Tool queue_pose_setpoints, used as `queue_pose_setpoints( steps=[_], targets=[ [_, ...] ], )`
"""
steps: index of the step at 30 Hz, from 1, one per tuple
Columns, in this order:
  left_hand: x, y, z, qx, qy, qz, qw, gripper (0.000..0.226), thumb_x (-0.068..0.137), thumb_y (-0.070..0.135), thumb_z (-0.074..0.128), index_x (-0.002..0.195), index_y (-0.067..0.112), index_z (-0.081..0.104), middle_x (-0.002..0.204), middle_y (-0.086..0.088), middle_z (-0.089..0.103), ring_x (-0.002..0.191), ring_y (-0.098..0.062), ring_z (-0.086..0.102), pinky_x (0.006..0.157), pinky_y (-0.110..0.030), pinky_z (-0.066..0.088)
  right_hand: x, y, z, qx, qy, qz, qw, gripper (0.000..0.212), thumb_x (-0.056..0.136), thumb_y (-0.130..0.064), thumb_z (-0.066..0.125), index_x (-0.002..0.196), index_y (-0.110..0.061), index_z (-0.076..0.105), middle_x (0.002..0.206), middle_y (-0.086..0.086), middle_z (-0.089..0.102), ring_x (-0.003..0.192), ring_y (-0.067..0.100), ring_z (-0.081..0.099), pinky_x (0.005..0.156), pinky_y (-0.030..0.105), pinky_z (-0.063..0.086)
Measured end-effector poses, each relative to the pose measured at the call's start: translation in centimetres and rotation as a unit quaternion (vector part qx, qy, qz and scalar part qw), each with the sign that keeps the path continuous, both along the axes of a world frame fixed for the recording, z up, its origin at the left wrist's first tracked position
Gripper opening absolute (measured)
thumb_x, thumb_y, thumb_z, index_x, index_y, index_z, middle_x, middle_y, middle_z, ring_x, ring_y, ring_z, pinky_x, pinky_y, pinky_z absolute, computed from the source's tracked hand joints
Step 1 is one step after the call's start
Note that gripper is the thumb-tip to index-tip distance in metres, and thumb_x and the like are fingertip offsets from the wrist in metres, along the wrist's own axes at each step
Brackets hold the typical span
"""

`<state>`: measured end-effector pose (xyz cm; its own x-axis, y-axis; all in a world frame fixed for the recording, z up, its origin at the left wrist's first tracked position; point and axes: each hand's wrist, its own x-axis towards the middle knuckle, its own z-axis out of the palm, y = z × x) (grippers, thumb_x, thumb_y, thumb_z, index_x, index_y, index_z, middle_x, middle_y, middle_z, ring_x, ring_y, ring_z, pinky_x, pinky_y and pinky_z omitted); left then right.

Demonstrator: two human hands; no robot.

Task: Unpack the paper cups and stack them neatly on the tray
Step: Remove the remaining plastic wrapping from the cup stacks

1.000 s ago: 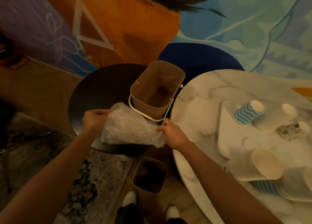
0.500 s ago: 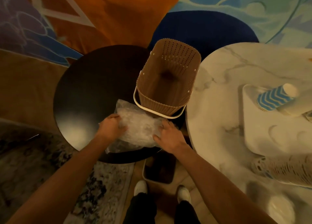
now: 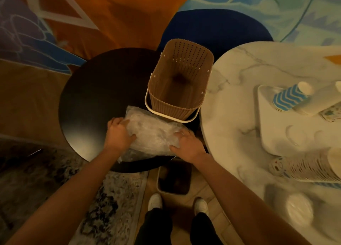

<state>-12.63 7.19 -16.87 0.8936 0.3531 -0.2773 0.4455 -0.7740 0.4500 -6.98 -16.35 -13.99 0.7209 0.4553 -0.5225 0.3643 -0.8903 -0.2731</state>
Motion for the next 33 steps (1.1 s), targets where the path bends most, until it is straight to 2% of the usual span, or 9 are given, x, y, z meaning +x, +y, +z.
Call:
queue_pose_setpoints(
  steps=[3,10,14,18,24,26,28,31,33],
  targets=[
    [-0.5,-0.7,1.9,0.008,-0.055,0.041,0.998,0.064,0.075,0.019,0.076,0.132,0.003,0.051,0.140,-0.023,0.039,0.135,-0.040,0.025,0.112,-0.045,0.024,-0.8,-0.7,1.3,0.049,-0.037,-0.034,0.998,0.059,0.088,-0.048,0.053,0.139,-0.019,0.041,0.145,0.004,0.032,0.130,0.026,0.030,0.106,0.041,0.035],
    [-1.9,-4.5,5.9,0.000,-0.140,0.020,0.990,0.061,0.074,0.019,0.076,0.128,0.006,0.052,0.132,-0.020,0.049,0.132,-0.039,0.032,0.109,-0.047,0.028,-2.5,-3.6,5.3,0.131,-0.100,-0.101,0.981,0.052,0.085,-0.045,0.059,0.131,-0.020,0.050,0.137,0.004,0.039,0.127,0.025,0.035,0.103,0.042,0.036],
    [-2.6,-9.5,8.5,-0.023,-0.187,-0.015,0.982,0.057,0.072,0.017,0.076,0.123,0.006,0.054,0.123,-0.019,0.053,0.119,-0.036,0.044,0.100,-0.042,0.036,-3.7,-7.2,7.7,0.156,-0.132,-0.109,0.973,0.047,0.084,-0.041,0.060,0.126,-0.019,0.055,0.129,0.005,0.045,0.121,0.025,0.041,0.099,0.042,0.040],
    [-3.5,-16.0,11.0,-0.037,-0.225,-0.046,0.973,0.055,0.072,0.015,0.075,0.123,0.007,0.055,0.121,-0.016,0.055,0.117,-0.033,0.046,0.097,-0.037,0.037,-5.1,-12.2,9.5,0.185,-0.148,-0.128,0.963,0.038,0.086,-0.037,0.060,0.119,-0.017,0.059,0.123,0.006,0.051,0.118,0.024,0.045,0.098,0.038,0.041],
    [-5.6,-26.7,11.9,-0.072,-0.217,-0.076,0.971,0.054,0.078,0.022,0.072,0.127,0.012,0.052,0.123,-0.011,0.054,0.120,-0.028,0.046,0.096,-0.032,0.038,-8.3,-20.9,11.6,0.196,-0.136,-0.125,0.963,0.024,0.086,-0.029,0.059,0.106,-0.018,0.067,0.106,0.002,0.061,0.096,0.018,0.058,0.080,0.029,0.044],
    [-6.3,-29.9,11.7,-0.095,-0.204,-0.074,0.972,0.053,0.080,0.023,0.071,0.128,0.015,0.050,0.127,-0.008,0.052,0.121,-0.025,0.045,0.096,-0.030,0.038,-9.3,-23.8,11.4,0.184,-0.138,-0.124,0.965,0.024,0.088,-0.025,0.056,0.108,-0.017,0.066,0.108,0.004,0.061,0.099,0.019,0.057,0.081,0.029,0.044],
    [-6.8,-32.7,11.4,-0.112,-0.195,-0.078,0.971,0.053,0.080,0.025,0.070,0.128,0.016,0.051,0.128,-0.006,0.053,0.121,-0.023,0.046,0.097,-0.031,0.039,-10.1,-26.5,10.9,0.164,-0.146,-0.135,0.966,0.028,0.088,-0.018,0.053,0.114,-0.014,0.062,0.118,0.007,0.058,0.111,0.023,0.052,0.089,0.033,0.044],
    [-7.2,-36.1,10.8,-0.135,-0.175,-0.083,0.972,0.050,0.080,0.025,0.070,0.126,0.017,0.052,0.126,-0.004,0.056,0.120,-0.020,0.049,0.095,-0.029,0.040,-10.9,-29.5,10.0,0.120,-0.129,-0.174,0.969,0.042,0.088,-0.013,0.050,0.129,-0.011,0.049,0.134,0.012,0.045,0.126,0.029,0.038,0.103,0.042,0.037],
    [-7.2,-38.1,10.5,-0.146,-0.153,-0.088,0.973,0.049,0.081,0.025,0.070,0.126,0.016,0.053,0.125,-0.003,0.056,0.119,-0.019,0.050,0.095,-0.029,0.041,-11.2,-30.9,9.3,0.093,-0.109,-0.197,0.970,0.050,0.088,-0.012,0.049,0.136,-0.010,0.039,0.140,0.013,0.038,0.129,0.031,0.034,0.106,0.041,0.034]
  ],
)
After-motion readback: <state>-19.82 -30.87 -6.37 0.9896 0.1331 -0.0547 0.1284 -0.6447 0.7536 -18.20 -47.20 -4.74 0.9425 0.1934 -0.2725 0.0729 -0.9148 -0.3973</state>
